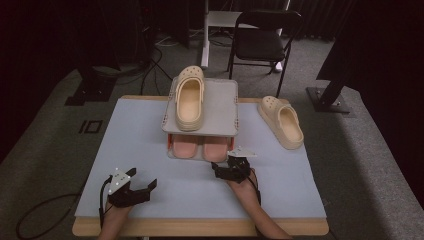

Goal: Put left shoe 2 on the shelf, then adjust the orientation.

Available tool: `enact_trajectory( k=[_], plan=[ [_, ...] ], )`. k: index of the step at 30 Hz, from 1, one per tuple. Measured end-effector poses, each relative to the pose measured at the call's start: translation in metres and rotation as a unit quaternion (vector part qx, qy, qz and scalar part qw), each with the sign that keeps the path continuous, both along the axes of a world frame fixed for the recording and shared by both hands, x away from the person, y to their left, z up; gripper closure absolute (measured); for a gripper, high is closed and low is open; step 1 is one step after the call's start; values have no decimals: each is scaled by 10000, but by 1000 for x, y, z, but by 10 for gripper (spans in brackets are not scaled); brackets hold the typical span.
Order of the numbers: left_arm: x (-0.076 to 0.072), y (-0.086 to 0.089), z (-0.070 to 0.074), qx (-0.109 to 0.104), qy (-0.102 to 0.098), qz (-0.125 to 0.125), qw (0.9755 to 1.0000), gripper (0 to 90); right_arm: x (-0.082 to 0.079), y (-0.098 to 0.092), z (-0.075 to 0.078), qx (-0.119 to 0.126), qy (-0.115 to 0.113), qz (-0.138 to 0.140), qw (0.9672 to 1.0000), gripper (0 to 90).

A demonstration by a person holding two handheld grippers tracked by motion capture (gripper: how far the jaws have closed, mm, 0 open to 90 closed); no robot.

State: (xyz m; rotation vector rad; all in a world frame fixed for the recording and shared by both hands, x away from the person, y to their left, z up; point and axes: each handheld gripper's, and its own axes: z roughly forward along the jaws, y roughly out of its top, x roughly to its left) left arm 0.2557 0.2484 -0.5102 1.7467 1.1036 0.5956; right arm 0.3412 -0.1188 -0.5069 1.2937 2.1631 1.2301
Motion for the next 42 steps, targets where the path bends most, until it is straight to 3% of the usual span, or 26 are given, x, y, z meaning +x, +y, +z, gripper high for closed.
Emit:
enact_trajectory(
  k=[7,16,20,30,31,32,33,35,42],
  plan=[
    [0,0,-1,-13,-1,9,10000,87,-11,-12,10,106,-161,204,9996,202],
    [0,-2,-1,-1,23,-5,10000,87,-19,-35,18,205,-449,97,9987,152],
    [1,-2,-1,-10,19,-9,10000,87,-17,-34,11,49,-339,116,9993,152],
    [0,0,-1,-19,25,18,10000,87,-9,-47,9,233,-207,-14,9995,131],
    [0,0,-1,-22,26,21,10000,87,-9,-52,10,381,-319,-28,9988,131],
    [0,0,-1,-22,26,21,10000,87,-9,-52,10,381,-319,-28,9988,131],
    [-1,-1,0,-10,5,2,10000,87,-10,-63,14,528,-609,-112,9967,133],
    [0,-1,0,-12,9,-3,10000,87,-8,-70,16,403,-743,-134,9963,135],
    [0,-1,-1,-7,29,-1,10000,87,-2,-96,21,328,-778,-236,9961,139]
  ],
)
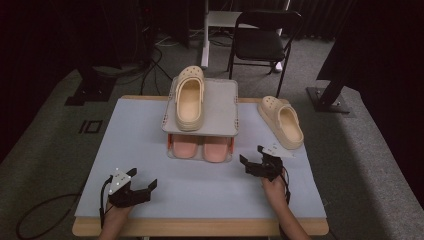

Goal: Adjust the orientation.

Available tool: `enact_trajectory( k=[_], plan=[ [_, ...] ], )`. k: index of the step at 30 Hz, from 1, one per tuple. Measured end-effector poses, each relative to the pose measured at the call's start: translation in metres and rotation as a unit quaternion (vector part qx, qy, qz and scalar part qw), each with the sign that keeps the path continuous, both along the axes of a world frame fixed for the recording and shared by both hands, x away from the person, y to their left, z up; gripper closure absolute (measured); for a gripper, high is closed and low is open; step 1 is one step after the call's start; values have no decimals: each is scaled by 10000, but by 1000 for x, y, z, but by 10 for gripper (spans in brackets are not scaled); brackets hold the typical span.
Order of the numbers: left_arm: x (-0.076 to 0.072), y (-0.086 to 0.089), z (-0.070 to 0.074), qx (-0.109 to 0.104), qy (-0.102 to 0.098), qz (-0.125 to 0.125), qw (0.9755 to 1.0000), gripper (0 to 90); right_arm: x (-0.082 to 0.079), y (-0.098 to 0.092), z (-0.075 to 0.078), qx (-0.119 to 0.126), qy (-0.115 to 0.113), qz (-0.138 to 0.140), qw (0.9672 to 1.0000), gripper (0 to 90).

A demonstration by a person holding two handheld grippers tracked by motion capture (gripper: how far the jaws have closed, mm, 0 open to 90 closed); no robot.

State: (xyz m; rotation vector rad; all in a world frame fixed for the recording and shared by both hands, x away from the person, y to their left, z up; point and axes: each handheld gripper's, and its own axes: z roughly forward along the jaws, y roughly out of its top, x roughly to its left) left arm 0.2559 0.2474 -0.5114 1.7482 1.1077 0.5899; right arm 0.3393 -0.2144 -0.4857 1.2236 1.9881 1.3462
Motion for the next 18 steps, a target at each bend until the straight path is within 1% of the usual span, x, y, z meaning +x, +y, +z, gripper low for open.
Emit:
enact_trajectory(
  k=[2,3,4,6,8,9,14,16,18],
  plan=[
    [0,0,0,0,-1,-3,10000,87,2,-8,2,47,84,-108,9999,136],
    [0,0,0,-3,0,0,10000,87,4,-12,3,131,144,-157,9997,133],
    [0,0,0,-2,2,2,10000,87,5,-16,4,91,137,-339,9993,131],
    [0,-1,0,-7,6,7,10000,87,7,-22,7,-65,69,-341,9994,105],
    [0,-1,0,-13,6,7,10000,87,9,-31,8,44,-3,-233,9997,105],
    [0,-1,0,-10,0,6,10000,87,11,-36,9,94,-25,-301,9995,105],
    [0,-1,0,-14,8,6,10000,87,23,-55,13,94,-64,-538,9985,105],
    [0,-1,-1,3,15,4,10000,87,31,-65,15,107,-98,-673,9976,106],
    [0,-1,-1,7,18,2,10000,87,38,-71,16,97,-90,-720,9973,107]
  ],
)
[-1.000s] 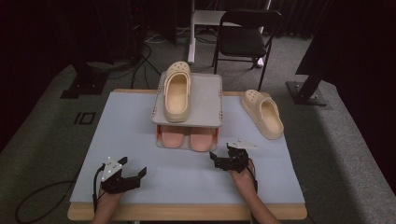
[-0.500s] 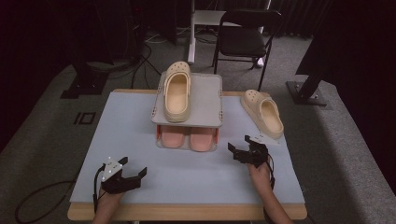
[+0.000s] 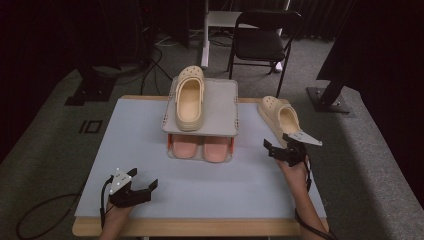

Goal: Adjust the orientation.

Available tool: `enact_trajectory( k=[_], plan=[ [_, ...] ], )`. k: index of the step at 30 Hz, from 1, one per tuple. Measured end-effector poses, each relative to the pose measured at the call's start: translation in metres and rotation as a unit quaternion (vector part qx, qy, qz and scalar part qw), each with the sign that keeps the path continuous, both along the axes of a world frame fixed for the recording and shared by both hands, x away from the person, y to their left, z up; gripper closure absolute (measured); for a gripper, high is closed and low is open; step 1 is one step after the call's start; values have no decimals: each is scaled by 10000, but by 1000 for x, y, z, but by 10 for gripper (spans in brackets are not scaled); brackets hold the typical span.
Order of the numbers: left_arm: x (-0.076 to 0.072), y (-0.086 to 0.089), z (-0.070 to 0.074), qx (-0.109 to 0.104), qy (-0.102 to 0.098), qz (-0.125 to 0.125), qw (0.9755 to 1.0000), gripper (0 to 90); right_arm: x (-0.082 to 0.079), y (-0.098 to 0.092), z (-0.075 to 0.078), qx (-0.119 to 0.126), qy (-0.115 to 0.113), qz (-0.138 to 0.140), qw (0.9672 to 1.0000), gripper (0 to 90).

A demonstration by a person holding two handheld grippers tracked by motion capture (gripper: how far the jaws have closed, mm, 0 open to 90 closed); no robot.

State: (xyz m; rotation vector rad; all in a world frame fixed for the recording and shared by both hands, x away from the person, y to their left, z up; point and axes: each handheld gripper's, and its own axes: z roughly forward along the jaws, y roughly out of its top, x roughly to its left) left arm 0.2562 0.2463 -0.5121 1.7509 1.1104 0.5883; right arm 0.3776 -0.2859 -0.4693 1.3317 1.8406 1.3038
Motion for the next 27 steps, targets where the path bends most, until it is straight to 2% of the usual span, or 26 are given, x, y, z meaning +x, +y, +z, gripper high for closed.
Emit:
enact_trajectory(
  k=[2,7,10,15,19,21,25,27],
  plan=[
    [0,0,0,-5,9,-2,10000,87,7,-5,1,62,55,-26,10000,124],
    [0,-1,-1,14,0,-18,10000,87,24,-14,2,37,127,-214,9997,142],
    [-1,-2,-1,5,1,-27,10000,87,34,-19,2,-118,144,-348,9992,170],
    [-1,-3,-1,4,8,-43,10000,87,49,-26,0,-25,236,-459,9987,182],
    [-1,-3,-2,-4,20,-44,10000,87,59,-28,-3,-2,317,-522,9981,183],
    [-1,-4,-2,-7,25,-43,10000,87,65,-28,-4,-104,367,-575,9976,189],
    [-2,-4,-2,-14,34,-44,10000,87,74,-30,-2,-51,392,-667,9970,207],
    [-2,-5,-2,-2,28,-49,10000,87,80,-30,-1,-157,409,-745,9963,208]
  ],
)
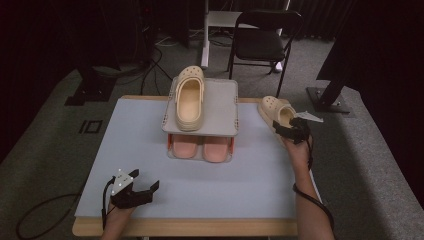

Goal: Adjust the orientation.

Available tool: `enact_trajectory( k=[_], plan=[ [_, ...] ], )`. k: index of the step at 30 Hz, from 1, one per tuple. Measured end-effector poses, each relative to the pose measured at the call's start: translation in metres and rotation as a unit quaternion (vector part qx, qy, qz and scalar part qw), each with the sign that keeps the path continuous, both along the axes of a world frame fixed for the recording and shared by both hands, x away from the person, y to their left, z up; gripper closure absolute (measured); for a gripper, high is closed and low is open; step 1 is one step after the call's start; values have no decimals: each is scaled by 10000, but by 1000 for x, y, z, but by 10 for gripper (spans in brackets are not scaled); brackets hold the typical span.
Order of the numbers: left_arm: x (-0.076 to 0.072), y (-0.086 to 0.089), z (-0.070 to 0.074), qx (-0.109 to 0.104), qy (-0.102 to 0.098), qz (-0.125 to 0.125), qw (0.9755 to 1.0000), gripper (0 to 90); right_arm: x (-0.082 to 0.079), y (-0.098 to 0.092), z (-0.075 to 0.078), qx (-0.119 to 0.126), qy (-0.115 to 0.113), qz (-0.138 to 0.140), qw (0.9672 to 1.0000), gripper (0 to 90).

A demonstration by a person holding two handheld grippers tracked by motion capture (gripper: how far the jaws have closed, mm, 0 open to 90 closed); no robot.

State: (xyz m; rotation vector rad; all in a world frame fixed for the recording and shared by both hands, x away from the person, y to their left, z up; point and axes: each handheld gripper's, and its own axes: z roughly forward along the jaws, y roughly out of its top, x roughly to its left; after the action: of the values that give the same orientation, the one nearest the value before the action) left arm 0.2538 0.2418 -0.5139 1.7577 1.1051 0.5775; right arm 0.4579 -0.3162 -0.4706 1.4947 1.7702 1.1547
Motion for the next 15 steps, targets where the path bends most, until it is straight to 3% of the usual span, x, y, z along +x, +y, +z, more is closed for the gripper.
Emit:
enact_trajectory(
  k=[6,15],
  plan=[
    [0,0,0,-6,10,-6,10000,87,11,0,0,-17,57,-97,9999,229],
    [-1,2,1,-64,3,27,10000,87,29,5,-8,-239,372,-190,9988,270]
  ],
)
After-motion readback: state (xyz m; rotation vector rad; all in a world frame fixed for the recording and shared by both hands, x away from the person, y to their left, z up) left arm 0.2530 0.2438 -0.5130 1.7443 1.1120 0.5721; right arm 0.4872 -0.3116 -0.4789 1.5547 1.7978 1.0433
